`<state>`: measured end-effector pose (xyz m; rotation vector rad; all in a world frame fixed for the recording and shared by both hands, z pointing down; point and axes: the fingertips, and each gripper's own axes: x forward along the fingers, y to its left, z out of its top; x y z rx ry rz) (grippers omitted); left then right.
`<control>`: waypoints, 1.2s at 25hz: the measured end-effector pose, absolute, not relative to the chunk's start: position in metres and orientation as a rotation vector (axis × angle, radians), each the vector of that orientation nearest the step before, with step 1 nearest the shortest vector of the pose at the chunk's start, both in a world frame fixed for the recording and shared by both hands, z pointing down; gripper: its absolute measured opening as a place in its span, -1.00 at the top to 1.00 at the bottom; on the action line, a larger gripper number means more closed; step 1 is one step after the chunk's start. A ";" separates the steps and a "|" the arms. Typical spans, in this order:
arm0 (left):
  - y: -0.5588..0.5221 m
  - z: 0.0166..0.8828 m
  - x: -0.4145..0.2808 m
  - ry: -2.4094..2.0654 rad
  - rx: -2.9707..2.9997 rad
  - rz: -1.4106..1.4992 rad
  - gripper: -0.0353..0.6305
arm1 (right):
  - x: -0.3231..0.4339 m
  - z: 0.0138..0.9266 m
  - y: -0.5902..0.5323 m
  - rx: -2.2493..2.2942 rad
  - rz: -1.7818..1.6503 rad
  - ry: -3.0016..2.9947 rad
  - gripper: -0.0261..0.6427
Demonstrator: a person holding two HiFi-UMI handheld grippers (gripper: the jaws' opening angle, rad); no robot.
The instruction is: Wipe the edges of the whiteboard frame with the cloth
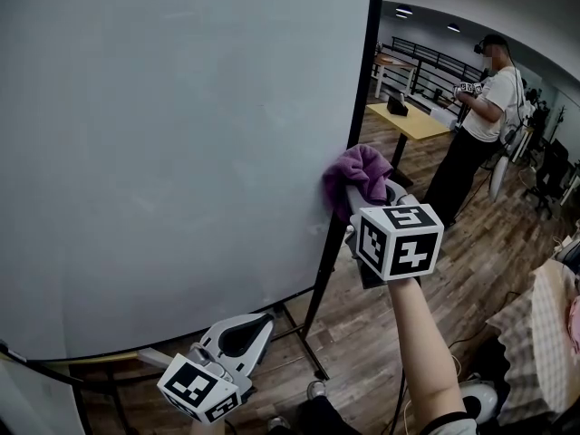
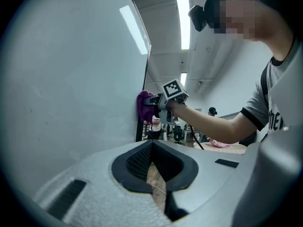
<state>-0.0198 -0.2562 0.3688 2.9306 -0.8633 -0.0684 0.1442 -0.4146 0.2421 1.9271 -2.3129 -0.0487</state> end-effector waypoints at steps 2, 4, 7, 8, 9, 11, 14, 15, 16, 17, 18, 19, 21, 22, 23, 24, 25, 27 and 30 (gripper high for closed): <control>-0.254 0.370 -0.019 -0.863 2.929 -0.065 0.84 | 0.145 0.250 -0.414 1.918 -0.038 -2.297 0.73; -0.253 0.370 -0.019 -0.862 2.927 -0.062 0.84 | 0.145 0.259 -0.415 1.915 -0.028 -2.282 0.72; -0.253 0.371 -0.022 -0.863 2.924 -0.055 0.84 | 0.144 0.270 -0.415 1.920 -0.015 -2.267 0.72; -0.253 0.372 -0.022 -0.864 2.924 -0.054 0.84 | 0.144 0.273 -0.415 1.920 -0.013 -2.262 0.72; -0.253 0.372 -0.022 -0.866 2.923 -0.055 0.84 | 0.144 0.275 -0.415 1.920 -0.011 -2.258 0.72; -0.253 0.373 -0.023 -0.869 2.920 -0.056 0.84 | 0.144 0.281 -0.416 1.919 -0.005 -2.252 0.72; -0.253 0.375 -0.023 -0.870 2.916 -0.055 0.84 | 0.144 0.291 -0.416 1.916 0.014 -2.247 0.72; -0.253 0.376 -0.024 -0.869 2.914 -0.054 0.84 | 0.143 0.295 -0.416 1.915 0.021 -2.245 0.72; -0.253 0.377 -0.024 -0.869 2.911 -0.052 0.84 | 0.143 0.298 -0.416 1.914 0.029 -2.243 0.72; -0.253 0.378 -0.024 -0.869 2.909 -0.050 0.84 | 0.143 0.302 -0.416 1.913 0.034 -2.243 0.72; -0.253 0.379 -0.025 -0.869 2.906 -0.047 0.84 | 0.143 0.304 -0.416 1.914 0.037 -2.244 0.72; -0.253 0.380 -0.025 -0.868 2.904 -0.044 0.84 | 0.142 0.305 -0.416 1.917 0.035 -2.243 0.72; -0.253 0.382 -0.026 -0.865 2.900 -0.040 0.84 | 0.141 0.307 -0.416 1.924 0.019 -2.236 0.72; -0.253 0.383 -0.025 -0.864 2.898 -0.038 0.84 | 0.140 0.307 -0.416 1.928 0.008 -2.230 0.72; -0.253 0.383 -0.025 -0.864 2.896 -0.037 0.84 | 0.140 0.306 -0.416 1.932 -0.004 -2.225 0.72; -0.252 0.384 -0.025 -0.864 2.894 -0.036 0.84 | 0.140 0.306 -0.416 1.937 -0.016 -2.220 0.72; -0.252 0.384 -0.024 -0.864 2.893 -0.034 0.84 | 0.140 0.306 -0.416 1.942 -0.027 -2.215 0.72; -0.252 0.385 -0.024 -0.867 2.891 -0.031 0.84 | 0.141 0.307 -0.415 1.953 -0.047 -2.206 0.72; -0.251 0.387 -0.025 -0.873 2.887 -0.027 0.84 | 0.142 0.307 -0.414 1.967 -0.060 -2.206 0.72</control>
